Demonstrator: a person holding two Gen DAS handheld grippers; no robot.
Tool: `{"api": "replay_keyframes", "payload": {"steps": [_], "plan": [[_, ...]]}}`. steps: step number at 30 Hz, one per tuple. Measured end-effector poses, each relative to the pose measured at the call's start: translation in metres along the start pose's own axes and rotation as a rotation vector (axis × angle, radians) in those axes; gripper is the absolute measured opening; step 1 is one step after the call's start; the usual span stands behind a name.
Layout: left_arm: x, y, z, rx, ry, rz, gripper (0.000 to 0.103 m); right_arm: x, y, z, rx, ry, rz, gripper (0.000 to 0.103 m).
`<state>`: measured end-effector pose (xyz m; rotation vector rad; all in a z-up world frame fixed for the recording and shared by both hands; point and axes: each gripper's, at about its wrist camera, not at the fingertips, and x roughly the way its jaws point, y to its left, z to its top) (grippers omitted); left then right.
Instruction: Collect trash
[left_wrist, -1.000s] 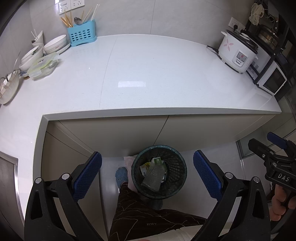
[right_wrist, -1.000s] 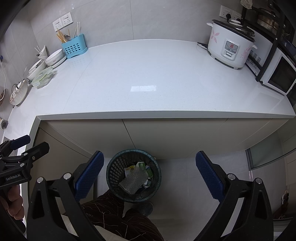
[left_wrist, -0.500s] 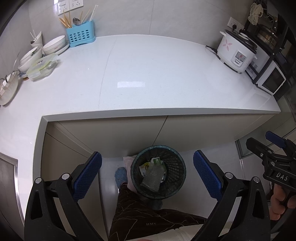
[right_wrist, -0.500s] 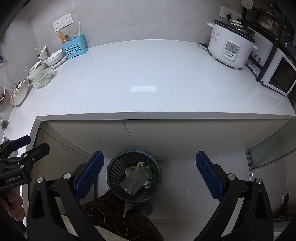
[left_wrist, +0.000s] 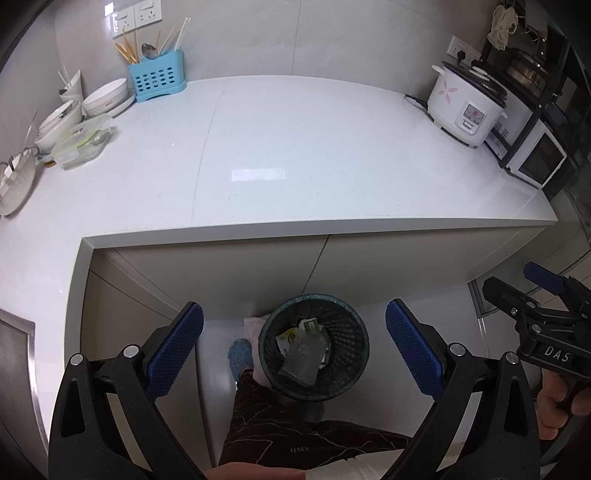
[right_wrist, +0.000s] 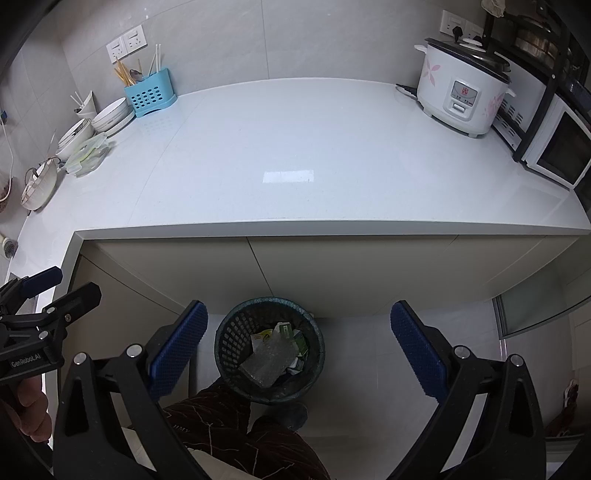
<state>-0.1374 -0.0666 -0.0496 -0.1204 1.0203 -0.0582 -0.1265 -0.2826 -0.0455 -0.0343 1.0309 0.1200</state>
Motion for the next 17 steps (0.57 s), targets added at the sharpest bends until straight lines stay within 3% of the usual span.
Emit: {"api": "replay_keyframes", "payload": {"steps": [17], "plan": [[0.0019,0.0086,-0.0013,-0.021,0.004,0.024,0.097,0.0008,-0.0022,-0.0015,0.003,-0.001,0.008,0.095]]}}
